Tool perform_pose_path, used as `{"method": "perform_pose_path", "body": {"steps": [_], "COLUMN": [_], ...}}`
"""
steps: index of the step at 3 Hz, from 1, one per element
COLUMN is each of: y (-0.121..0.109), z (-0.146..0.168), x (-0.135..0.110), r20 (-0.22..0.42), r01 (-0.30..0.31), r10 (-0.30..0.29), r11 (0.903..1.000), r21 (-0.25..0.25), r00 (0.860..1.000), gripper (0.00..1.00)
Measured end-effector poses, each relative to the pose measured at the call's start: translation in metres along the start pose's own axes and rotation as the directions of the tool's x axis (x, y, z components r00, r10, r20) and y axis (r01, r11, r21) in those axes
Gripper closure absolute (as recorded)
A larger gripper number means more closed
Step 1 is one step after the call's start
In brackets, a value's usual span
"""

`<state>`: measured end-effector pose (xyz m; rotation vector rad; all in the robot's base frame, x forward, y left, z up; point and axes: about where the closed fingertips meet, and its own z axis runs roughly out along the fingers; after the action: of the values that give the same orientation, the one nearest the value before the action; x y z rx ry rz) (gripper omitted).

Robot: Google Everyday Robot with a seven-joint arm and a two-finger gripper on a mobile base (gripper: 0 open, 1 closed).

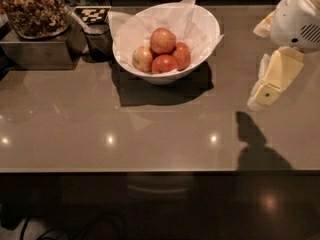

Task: Pick apple from white bowl

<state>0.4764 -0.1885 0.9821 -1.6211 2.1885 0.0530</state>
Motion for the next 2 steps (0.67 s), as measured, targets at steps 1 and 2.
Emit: {"method": "perform_pose_path", "body": {"steps": [1, 2], "y": [-0.017, -0.048], "z": [0.009, 0.024], "x": [-0.003, -0.033], "r20": [0.087, 0.194], "r01": [-0.078, -0.075], "r10": [0.076, 0.070], "r11": [0.9968, 0.9970], "r21": [0.020, 0.019], "r00": [0.993, 0.979], "gripper": [0.00, 0.00]}}
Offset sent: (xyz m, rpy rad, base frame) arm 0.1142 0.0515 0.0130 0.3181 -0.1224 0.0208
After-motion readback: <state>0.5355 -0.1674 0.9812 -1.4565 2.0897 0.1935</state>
